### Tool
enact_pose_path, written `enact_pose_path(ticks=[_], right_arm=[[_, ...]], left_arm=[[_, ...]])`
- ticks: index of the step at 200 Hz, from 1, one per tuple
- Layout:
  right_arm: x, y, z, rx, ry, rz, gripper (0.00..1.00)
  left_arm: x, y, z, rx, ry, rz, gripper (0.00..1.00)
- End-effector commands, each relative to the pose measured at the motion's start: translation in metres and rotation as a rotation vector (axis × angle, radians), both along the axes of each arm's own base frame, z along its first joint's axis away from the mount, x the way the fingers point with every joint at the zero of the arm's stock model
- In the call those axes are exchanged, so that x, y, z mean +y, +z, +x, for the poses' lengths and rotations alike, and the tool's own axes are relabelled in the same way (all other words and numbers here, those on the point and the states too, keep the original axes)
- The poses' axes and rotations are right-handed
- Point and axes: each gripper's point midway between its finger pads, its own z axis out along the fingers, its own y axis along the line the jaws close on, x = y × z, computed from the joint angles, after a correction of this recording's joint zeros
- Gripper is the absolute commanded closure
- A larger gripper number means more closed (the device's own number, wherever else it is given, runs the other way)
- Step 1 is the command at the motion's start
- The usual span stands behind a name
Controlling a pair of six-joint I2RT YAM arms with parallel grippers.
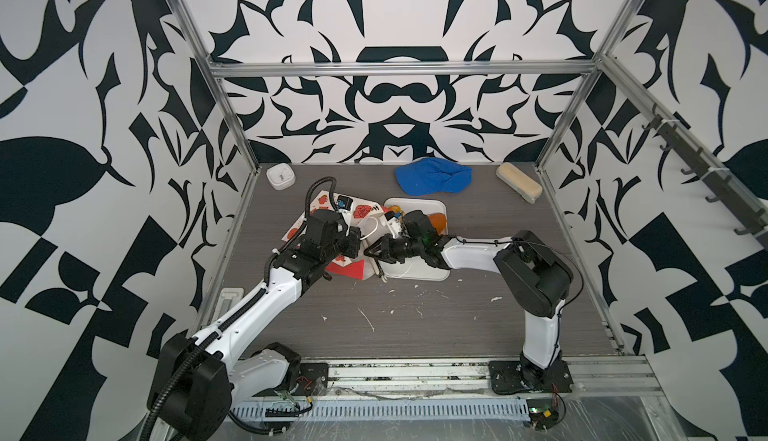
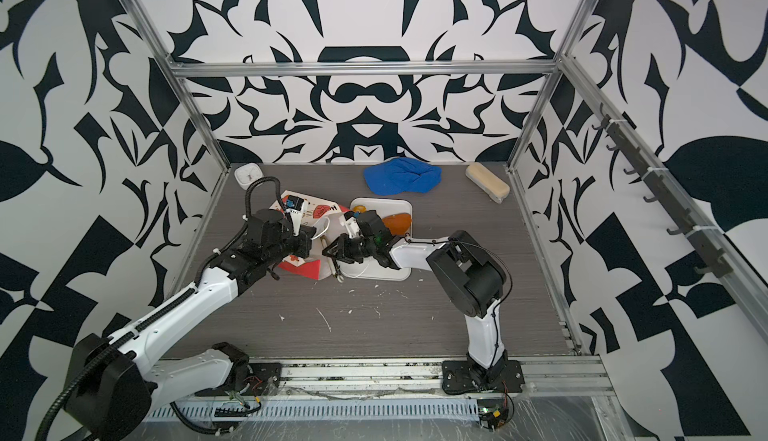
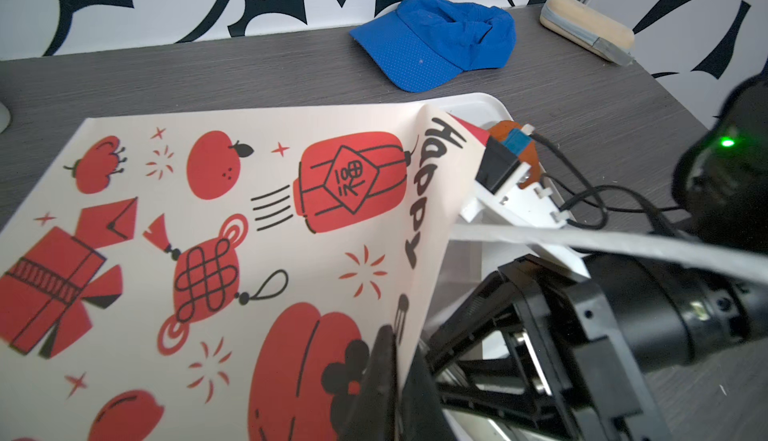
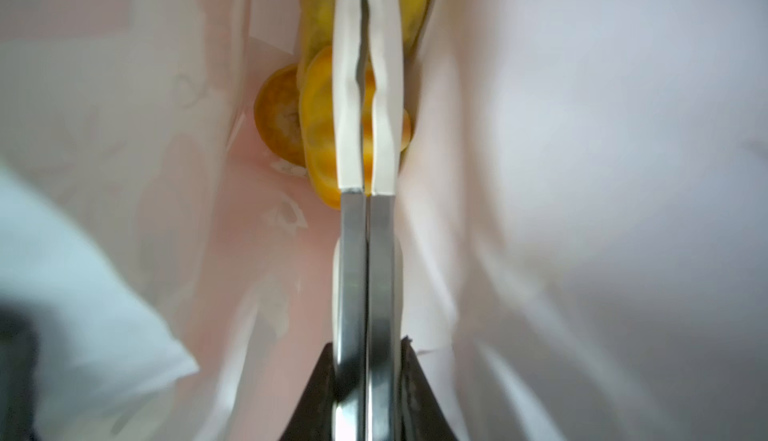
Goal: Take the fake bread out of the paper bag
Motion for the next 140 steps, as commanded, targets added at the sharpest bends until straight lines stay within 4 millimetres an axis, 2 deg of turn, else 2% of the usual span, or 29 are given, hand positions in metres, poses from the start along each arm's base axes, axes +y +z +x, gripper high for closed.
enact_pose_path(ticks=[1, 29, 40, 70, 110, 140], right_arm=[[-0.010, 0.026, 0.005, -0.113, -0.001, -0.017, 1.00], [-0.014, 0.021, -0.004, -0.121, 0.065, -0.091, 0.97], [-0.012, 0.021, -0.002, -0.111, 0.065, -0.080, 0.96], [0.005, 0.024, 0.005, -0.067, 0.079, -0.020, 0.93], [0.026, 0.044, 0.009, 0.058, 0.121, 0.169, 0.92], [0.024, 0.052, 0.003, 0.076, 0.143, 0.170, 0.91]], left_arm=[[0.006, 0.010, -0.001, -0.017, 0.008, 0.022, 0.93], [0.003, 0.009, -0.005, 0.001, -0.034, 0.058, 0.93], [0.004, 0.008, -0.005, 0.009, -0.045, 0.086, 0.93], [0.001, 0.016, -0.006, -0.007, -0.074, 0.097, 0.93], [0.007, 0.017, -0.007, -0.021, -0.082, 0.179, 0.93], [0.009, 0.016, -0.006, -0.023, -0.072, 0.194, 0.93]])
